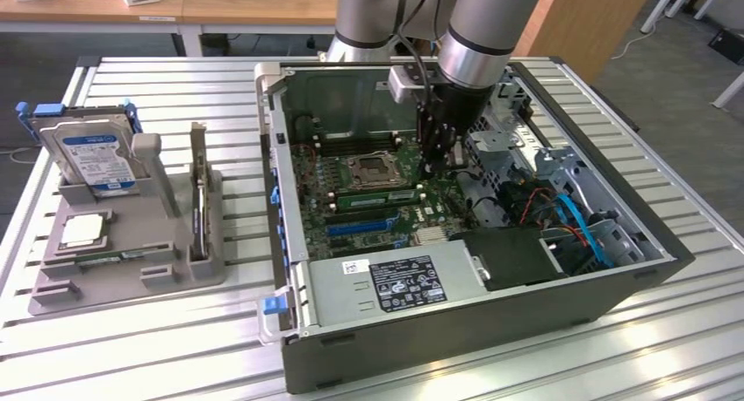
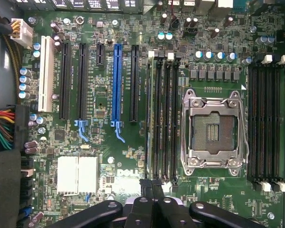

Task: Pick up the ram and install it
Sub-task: 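Press down the ram until it locks into place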

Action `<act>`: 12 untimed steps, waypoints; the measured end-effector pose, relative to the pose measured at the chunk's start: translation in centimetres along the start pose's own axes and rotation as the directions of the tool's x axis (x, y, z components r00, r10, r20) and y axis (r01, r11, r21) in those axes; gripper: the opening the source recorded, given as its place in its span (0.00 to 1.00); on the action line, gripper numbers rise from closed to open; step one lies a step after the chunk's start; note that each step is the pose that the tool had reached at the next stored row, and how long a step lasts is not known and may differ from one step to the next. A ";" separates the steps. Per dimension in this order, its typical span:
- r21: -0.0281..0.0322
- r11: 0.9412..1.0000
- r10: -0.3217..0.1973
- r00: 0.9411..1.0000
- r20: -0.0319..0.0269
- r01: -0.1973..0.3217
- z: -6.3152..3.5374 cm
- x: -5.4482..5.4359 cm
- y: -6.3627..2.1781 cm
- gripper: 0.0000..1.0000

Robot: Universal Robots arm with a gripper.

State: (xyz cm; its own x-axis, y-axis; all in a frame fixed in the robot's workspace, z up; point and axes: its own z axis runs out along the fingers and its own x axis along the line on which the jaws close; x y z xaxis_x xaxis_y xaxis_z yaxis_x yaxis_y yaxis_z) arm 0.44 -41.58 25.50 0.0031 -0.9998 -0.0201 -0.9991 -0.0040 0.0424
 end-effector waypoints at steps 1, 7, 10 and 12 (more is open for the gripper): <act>0.000 1.000 0.000 1.000 0.000 0.000 0.05 0.0 0.00 0.11; 0.000 1.000 0.000 1.000 0.000 0.000 0.15 0.0 -0.01 0.11; 0.000 1.000 0.000 1.000 0.000 0.000 0.22 0.0 -0.01 0.11; 0.000 1.000 0.000 1.000 0.000 0.000 0.32 0.0 -0.01 0.11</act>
State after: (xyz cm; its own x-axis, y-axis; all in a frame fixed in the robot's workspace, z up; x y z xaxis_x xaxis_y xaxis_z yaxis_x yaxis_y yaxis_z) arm 0.44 -41.58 25.19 0.0031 -0.9998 -0.0202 -0.9991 -0.0040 0.0423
